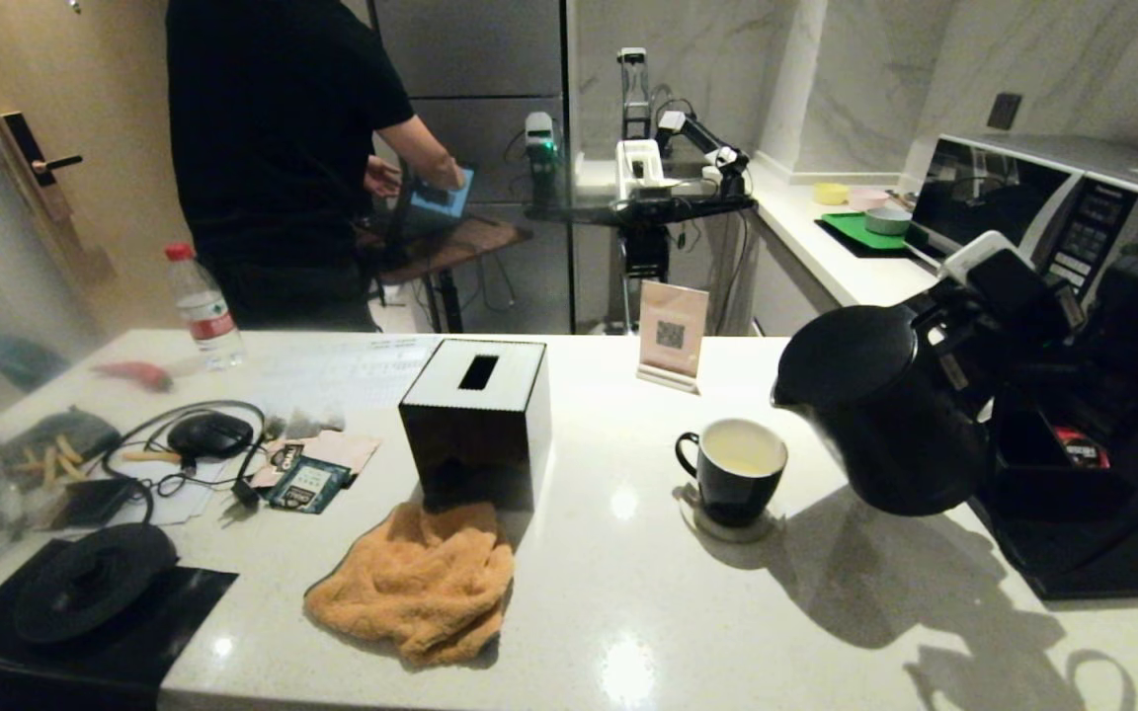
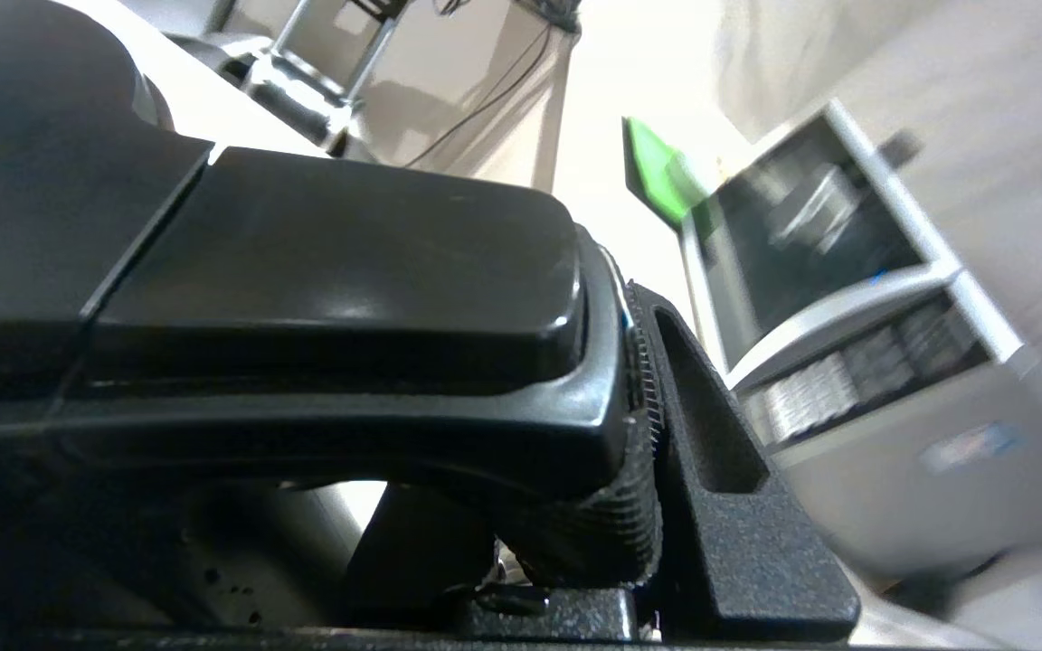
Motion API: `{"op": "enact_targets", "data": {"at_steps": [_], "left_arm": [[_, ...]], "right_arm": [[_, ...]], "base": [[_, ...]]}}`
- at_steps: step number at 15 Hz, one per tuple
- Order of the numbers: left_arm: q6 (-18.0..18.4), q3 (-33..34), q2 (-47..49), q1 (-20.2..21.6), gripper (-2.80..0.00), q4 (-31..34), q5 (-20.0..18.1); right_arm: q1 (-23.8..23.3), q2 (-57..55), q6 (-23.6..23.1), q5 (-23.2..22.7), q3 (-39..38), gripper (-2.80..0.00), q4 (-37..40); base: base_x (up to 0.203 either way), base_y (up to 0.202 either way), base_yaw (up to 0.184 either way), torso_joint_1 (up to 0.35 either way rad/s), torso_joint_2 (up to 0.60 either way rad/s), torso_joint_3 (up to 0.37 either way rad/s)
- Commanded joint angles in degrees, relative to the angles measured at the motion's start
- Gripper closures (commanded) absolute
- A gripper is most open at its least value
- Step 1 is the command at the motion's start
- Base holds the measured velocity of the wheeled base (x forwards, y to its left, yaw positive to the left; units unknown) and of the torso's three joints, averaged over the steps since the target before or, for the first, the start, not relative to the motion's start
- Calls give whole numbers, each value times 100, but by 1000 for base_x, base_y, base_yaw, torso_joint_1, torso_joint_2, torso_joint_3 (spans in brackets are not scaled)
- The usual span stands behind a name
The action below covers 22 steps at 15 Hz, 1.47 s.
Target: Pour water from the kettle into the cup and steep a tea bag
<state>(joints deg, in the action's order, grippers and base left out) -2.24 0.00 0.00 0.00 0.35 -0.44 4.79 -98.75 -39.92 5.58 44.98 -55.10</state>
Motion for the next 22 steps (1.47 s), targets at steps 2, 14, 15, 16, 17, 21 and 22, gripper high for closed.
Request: {"op": "enact_targets", "data": {"at_steps": [2,14,15,16,17,21,22], "left_arm": [[-4,0,0,0,0,0,0],[-4,0,0,0,0,0,0],[-4,0,0,0,0,0,0],[-4,0,0,0,0,0,0],[-4,0,0,0,0,0,0],[-4,0,0,0,0,0,0],[-4,0,0,0,0,0,0]], "right_arm": [[-4,214,585,97,-170,0,-39],[-474,1307,2452,575,-1062,0,690],[-564,1401,2615,583,-1164,0,693],[-623,1514,2806,584,-1276,0,694],[-683,1637,3079,586,-1402,0,694],[-1023,2199,3485,585,-1845,0,694],[-1188,2335,3531,584,-1925,0,700]], "base": [[0,0,0,0,0,0],[0,0,0,0,0,0],[0,0,0,0,0,0],[0,0,0,0,0,0],[0,0,0,0,0,0],[0,0,0,0,0,0],[0,0,0,0,0,0]]}}
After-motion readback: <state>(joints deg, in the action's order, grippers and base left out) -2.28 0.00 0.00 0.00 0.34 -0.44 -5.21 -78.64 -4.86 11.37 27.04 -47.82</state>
